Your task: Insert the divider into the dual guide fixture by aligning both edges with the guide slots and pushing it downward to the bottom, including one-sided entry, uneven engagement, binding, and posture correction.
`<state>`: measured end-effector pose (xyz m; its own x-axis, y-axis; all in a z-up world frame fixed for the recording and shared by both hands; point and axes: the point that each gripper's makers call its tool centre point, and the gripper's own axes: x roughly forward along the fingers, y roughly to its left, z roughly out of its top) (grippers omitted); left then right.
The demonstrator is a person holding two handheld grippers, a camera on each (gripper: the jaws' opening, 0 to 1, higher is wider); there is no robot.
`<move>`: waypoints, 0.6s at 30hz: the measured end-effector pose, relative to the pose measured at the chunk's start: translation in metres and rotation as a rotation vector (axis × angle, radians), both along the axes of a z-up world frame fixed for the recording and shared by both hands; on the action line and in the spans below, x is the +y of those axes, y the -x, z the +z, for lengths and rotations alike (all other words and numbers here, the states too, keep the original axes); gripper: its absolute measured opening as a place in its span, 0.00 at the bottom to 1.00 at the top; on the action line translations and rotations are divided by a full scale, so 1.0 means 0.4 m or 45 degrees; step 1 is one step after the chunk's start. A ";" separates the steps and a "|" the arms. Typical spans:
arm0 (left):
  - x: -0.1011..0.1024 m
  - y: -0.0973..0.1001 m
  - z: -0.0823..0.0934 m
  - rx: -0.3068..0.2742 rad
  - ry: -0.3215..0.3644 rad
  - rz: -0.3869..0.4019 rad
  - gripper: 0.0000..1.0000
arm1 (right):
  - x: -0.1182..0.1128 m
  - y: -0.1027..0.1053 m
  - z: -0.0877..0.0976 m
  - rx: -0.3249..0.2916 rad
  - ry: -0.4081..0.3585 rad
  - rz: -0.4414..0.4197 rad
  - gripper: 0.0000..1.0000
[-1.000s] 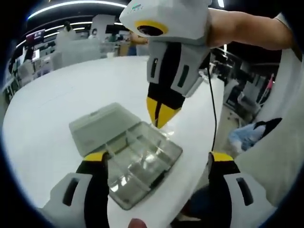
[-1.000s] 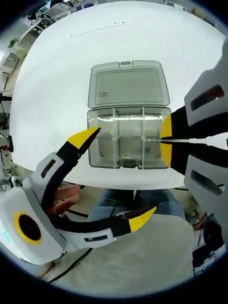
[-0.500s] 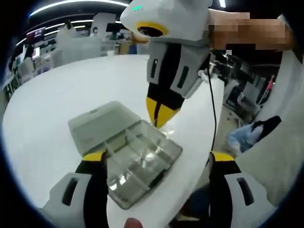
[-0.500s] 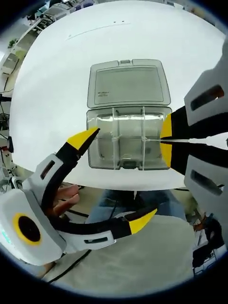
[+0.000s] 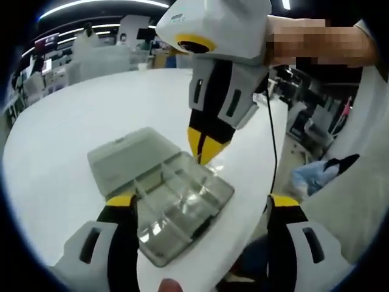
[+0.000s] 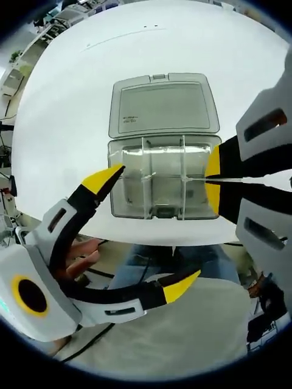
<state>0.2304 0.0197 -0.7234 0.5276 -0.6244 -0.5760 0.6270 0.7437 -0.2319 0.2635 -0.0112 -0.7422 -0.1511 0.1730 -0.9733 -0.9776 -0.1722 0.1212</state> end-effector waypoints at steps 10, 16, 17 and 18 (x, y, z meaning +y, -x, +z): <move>-0.001 -0.001 0.000 0.002 -0.001 0.000 0.85 | 0.001 -0.001 -0.009 -0.005 -0.009 0.008 0.00; -0.001 -0.001 0.000 0.004 -0.001 0.000 0.85 | 0.001 0.003 -0.015 -0.010 -0.017 0.005 0.00; -0.001 -0.001 -0.001 0.004 -0.001 -0.001 0.84 | 0.001 0.003 -0.016 -0.011 -0.018 0.005 0.00; -0.001 0.000 0.000 0.006 0.000 -0.001 0.84 | 0.002 0.003 -0.017 -0.011 -0.019 0.004 0.00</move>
